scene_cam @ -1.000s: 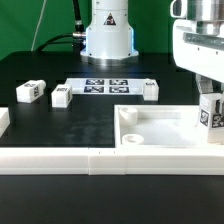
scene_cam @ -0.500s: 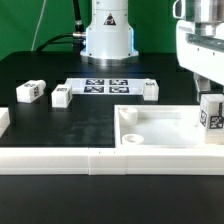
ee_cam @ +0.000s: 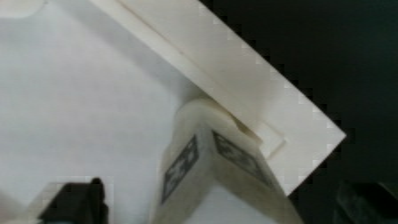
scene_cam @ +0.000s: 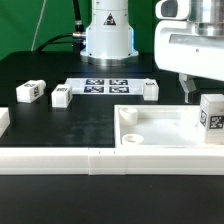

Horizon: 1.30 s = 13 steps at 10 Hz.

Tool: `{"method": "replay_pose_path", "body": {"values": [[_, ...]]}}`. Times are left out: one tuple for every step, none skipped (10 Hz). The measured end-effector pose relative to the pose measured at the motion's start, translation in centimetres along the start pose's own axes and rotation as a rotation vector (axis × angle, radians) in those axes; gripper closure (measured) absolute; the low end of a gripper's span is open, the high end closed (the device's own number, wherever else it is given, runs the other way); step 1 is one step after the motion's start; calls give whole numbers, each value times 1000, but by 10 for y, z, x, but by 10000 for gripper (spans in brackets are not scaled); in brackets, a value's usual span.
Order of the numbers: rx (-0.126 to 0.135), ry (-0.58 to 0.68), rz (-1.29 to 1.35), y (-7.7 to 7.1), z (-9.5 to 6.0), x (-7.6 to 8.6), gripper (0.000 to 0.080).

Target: Assemble one leg

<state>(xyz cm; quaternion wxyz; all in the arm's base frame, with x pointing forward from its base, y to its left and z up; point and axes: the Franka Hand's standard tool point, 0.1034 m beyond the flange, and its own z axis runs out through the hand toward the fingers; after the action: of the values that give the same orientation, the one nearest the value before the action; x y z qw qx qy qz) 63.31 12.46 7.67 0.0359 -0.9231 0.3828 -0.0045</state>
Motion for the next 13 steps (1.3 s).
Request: {"method": "replay_pose_path", "body": {"values": [[-7, -5, -112, -2, 0, 0, 150], [-10, -8, -198, -3, 0, 1, 150], [-29, -10, -353, -4, 1, 2, 150], [-52, -16, -496, -6, 2, 3, 150], [-57, -22, -566, -7, 3, 4, 150], [-66, -28, -689, -5, 3, 7, 150], [-67, -30, -803, -4, 4, 8, 150], [-66, -29, -845, -4, 4, 9, 150], [-66, -29, -845, -4, 4, 9, 159], [-66, -29, -843, -4, 4, 9, 159], [-66, -29, -843, -4, 4, 9, 337], [-66, -29, -843, -4, 4, 9, 337], [-66, -29, -836, -4, 4, 9, 510]]}}
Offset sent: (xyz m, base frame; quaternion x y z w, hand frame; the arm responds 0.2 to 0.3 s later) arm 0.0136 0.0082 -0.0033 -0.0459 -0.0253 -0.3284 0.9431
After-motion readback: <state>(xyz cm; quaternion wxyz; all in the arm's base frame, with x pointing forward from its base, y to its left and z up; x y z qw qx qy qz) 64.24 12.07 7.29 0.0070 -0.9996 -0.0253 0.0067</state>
